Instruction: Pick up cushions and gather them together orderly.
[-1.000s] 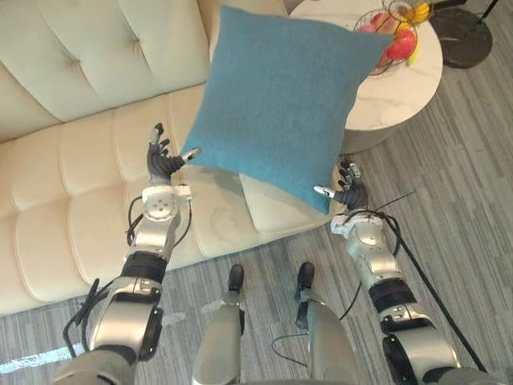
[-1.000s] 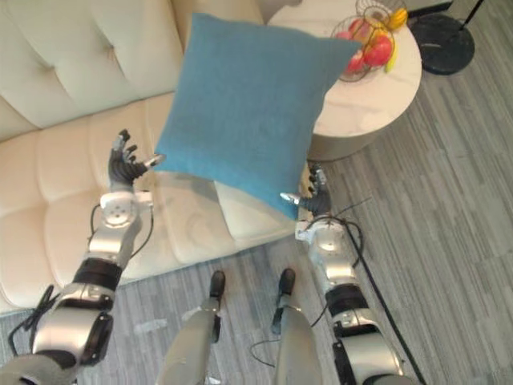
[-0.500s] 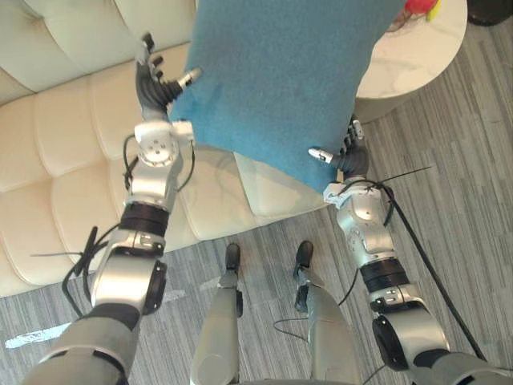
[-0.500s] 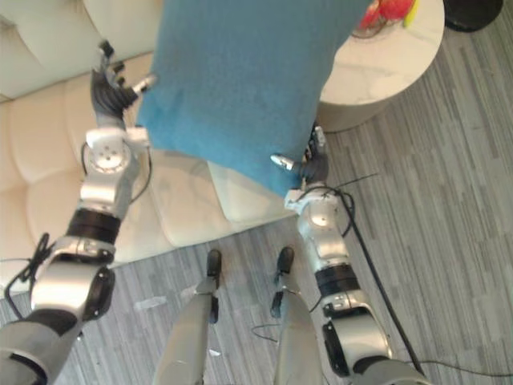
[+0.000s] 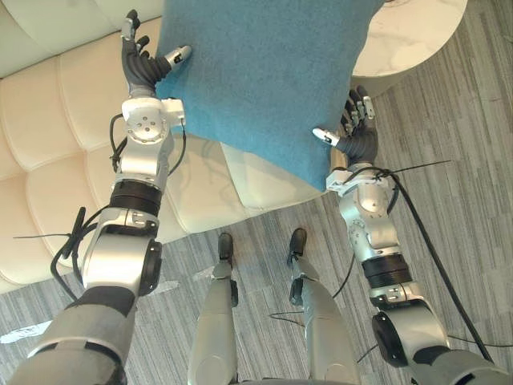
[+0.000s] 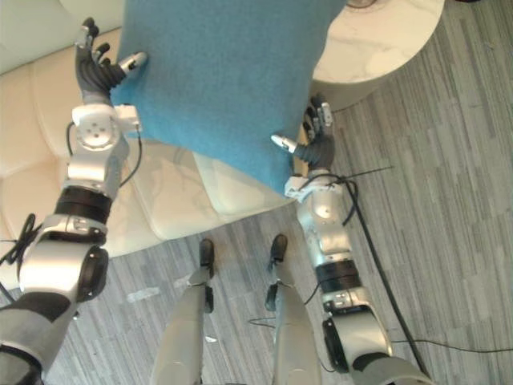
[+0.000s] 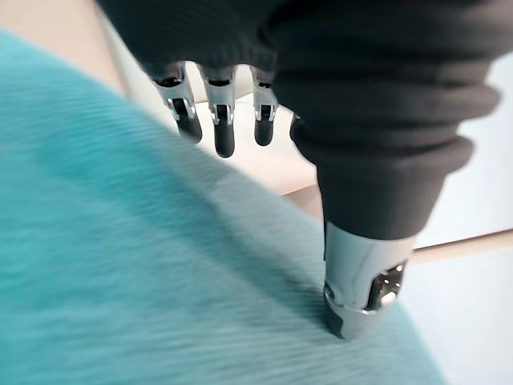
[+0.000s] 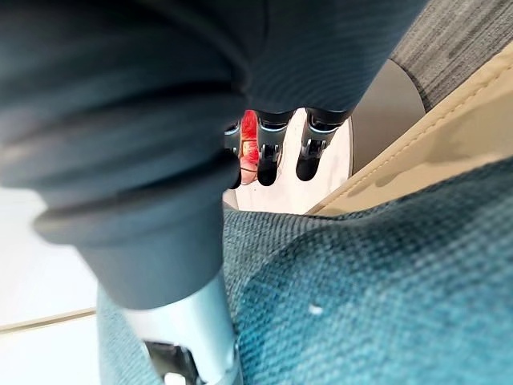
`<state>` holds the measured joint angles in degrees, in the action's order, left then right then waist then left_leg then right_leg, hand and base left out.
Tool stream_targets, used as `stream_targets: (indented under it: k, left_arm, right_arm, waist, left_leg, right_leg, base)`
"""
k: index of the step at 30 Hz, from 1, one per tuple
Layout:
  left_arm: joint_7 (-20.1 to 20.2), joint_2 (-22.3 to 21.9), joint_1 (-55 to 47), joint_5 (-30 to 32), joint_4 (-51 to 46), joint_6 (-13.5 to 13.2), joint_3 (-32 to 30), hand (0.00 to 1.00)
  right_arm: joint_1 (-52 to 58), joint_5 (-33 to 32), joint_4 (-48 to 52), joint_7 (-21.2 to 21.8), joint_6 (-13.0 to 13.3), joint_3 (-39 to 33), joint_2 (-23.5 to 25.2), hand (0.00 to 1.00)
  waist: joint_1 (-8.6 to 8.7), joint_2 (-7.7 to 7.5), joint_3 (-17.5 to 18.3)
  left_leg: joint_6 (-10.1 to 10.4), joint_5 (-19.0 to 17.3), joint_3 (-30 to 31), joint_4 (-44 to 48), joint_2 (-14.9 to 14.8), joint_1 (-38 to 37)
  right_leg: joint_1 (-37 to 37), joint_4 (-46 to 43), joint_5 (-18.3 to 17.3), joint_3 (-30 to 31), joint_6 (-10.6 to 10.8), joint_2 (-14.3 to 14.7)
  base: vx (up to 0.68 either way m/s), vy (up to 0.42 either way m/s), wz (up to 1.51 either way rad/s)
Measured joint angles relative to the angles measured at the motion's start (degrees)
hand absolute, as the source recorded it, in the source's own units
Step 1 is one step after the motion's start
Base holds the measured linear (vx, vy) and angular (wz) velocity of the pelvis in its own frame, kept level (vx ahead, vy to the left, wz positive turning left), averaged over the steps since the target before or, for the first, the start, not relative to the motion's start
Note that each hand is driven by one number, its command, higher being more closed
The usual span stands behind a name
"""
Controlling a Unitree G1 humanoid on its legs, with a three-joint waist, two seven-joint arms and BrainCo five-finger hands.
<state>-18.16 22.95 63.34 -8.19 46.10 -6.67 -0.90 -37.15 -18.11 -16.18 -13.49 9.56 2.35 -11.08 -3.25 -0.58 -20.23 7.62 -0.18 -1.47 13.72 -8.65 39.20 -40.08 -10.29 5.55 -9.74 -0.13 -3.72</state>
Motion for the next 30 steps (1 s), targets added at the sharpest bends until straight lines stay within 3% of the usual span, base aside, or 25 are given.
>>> stream_targets:
  k: [11, 12, 15, 16, 23, 30]
  left_arm:
    - [0.9, -2.9, 0.0, 5.9, 0.0, 0.1, -0.1, 0.0]
    - [0.9, -3.0, -0.1, 5.9, 0.0, 0.2, 0.1, 1.0]
    - [0.9, -3.1, -1.3, 5.8, -1.9, 0.1, 1.8, 1.0]
    - [0.9, -3.1, -1.4, 5.7, -2.1, 0.1, 2.2, 1.0]
    - [0.4, -2.7, -2.9, -7.0, -5.2, -1.8, 4.5, 1.0]
    - [-0.5, -3.1, -5.0, -12.5, -12.1, -2.1, 7.9, 1.0]
  right_arm:
    - [-0.6, -1.8, 0.0, 0.6, 0.0, 0.3, 2.7, 0.0]
    - [-0.6, -2.3, 0.0, 0.8, 0.0, 0.3, 2.9, 0.0]
    - [-1.2, -3.2, 0.0, 1.2, 0.0, 0.3, 4.3, 0.0]
    - [-1.3, -3.3, 0.0, 1.2, 0.0, 0.3, 4.3, 1.0]
    - [-3.3, -5.5, -1.1, 0.7, -0.1, 0.0, 3.1, 1.0]
    - [-3.8, -7.2, -3.4, -0.1, 0.0, -1.0, 2.0, 1.0]
  waist:
    - [-0.16, -0.52, -1.1]
    - [-0.2, -0.53, -1.1]
    - [-0.32, -0.54, -1.1]
    - [-0.4, -0.54, -1.1]
    - [-0.48, -0.54, -1.1]
    - [-0.53, -0.53, -1.1]
  left_leg:
    - [0.0, -1.2, 0.2, 3.5, -0.9, 3.2]
    - [0.0, -1.2, 0.2, 3.5, -0.9, 3.2]
    - [0.0, -1.2, 0.3, 3.5, -0.9, 3.3]
    - [0.0, -1.1, 0.3, 3.5, -0.9, 3.3]
    - [0.0, -1.1, 0.3, 3.3, -0.5, 2.3]
    - [-0.1, -0.6, 0.4, 2.0, 0.0, -0.5]
  right_leg:
    - [-0.9, 0.5, 0.5, -0.6, 0.0, 0.8]
    - [-0.9, 0.5, 0.5, -0.6, 0.0, 0.8]
    - [-0.9, 0.5, 0.5, -0.6, 0.0, 0.7]
    - [-0.9, 0.5, 0.5, -0.7, -0.1, 0.7]
    - [0.1, 0.5, 0.5, -0.7, -0.1, 0.4]
    - [2.4, 0.5, 0.3, -0.8, 0.1, -0.1]
  base:
    - [0.0, -0.003, 0.01]
    - [0.0, 0.0, 0.0]
    - [0.0, 0.0, 0.0]
    - [0.0, 0.0, 0.0]
    - [0.0, 0.0, 0.0]
    - [0.02, -0.001, 0.05]
